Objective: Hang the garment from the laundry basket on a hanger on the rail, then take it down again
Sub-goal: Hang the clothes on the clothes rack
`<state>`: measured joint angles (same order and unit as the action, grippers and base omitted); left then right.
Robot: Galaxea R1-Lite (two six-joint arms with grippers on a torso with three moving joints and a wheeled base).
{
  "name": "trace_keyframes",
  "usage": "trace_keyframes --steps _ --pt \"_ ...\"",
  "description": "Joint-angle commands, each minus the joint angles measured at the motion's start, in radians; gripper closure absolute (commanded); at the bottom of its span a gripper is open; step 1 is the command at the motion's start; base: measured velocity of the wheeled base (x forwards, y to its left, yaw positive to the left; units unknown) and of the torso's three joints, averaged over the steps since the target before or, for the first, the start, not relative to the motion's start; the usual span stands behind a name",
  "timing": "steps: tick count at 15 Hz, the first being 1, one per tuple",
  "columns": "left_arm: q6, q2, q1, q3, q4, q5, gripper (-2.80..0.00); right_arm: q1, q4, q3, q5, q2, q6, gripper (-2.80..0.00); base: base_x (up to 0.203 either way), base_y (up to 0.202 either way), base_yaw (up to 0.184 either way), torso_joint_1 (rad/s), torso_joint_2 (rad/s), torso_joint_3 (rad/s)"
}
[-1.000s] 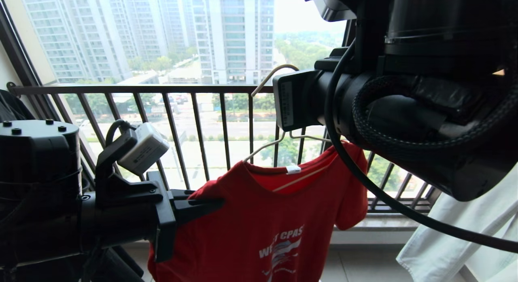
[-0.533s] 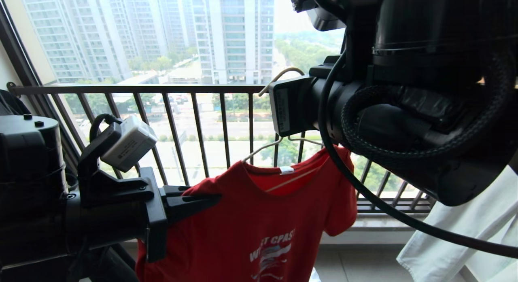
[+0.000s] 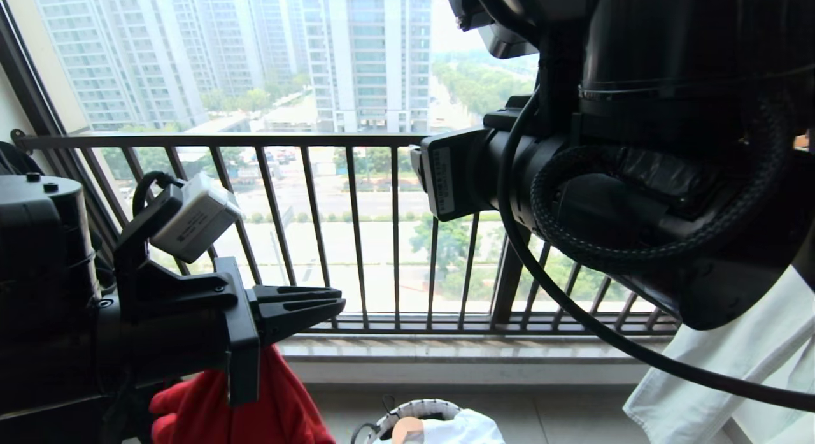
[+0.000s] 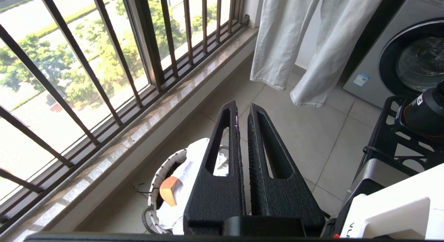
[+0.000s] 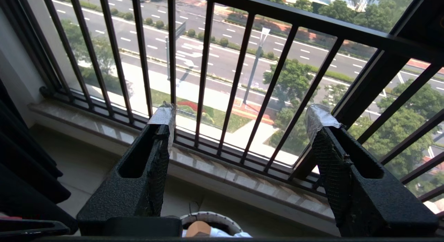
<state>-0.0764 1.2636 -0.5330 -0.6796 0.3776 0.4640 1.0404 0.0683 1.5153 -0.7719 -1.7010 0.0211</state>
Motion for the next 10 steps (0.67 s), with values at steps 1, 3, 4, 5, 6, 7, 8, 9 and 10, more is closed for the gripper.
trace_keyframes --steps 1,3,4,5,6,7,8,9,10 --pt "0.0 0.002 -0.001 0.0 0.001 0.002 0.0 -0.002 0.001 -0.003 -0.004 0.0 0.0 -2.8 0.0 0.0 0.0 0.0 0.0 0.0" --pt "0.0 0.002 -0.001 0.0 0.001 0.002 0.0 -0.003 0.001 -0.004 -0.004 0.0 0.0 -2.8 0.0 0.0 0.0 0.0 0.0 0.0" --pt "0.0 0.003 -0.001 0.0 0.001 0.002 0.0 -0.003 0.001 -0.007 -0.004 0.0 0.0 -2.8 0.0 0.0 0.0 0.0 0.0 0.0" --pt "0.0 0.004 -0.001 0.0 0.001 0.001 0.0 -0.003 0.002 -0.015 -0.004 0.0 0.0 -2.8 0.0 0.0 0.0 0.0 0.0 0.0" --pt "-0.001 0.005 0.001 -0.001 0.001 0.001 0.0 -0.003 0.002 -0.024 -0.004 0.001 -0.001 -2.8 0.0 0.0 0.0 0.0 0.0 0.0" --pt "-0.002 0.005 0.001 -0.002 0.001 0.001 0.0 -0.003 0.002 -0.032 -0.004 0.003 -0.002 -2.8 0.0 0.0 0.0 0.0 0.0 0.0" --pt "-0.002 0.007 0.003 -0.002 0.001 0.001 0.0 -0.004 0.002 -0.041 -0.004 0.005 -0.004 -2.8 0.0 0.0 0.0 0.0 0.0 0.0" --pt "-0.002 0.008 0.01 -0.004 0.001 0.001 0.0 -0.005 0.003 -0.063 -0.004 0.012 -0.004 -2.8 0.0 0.0 0.0 0.0 0.0 0.0" --pt "0.0 0.008 0.019 -0.006 0.003 0.001 0.0 -0.008 0.004 -0.091 -0.003 0.021 -0.006 -2.8 0.0 0.0 0.0 0.0 0.0 0.0"
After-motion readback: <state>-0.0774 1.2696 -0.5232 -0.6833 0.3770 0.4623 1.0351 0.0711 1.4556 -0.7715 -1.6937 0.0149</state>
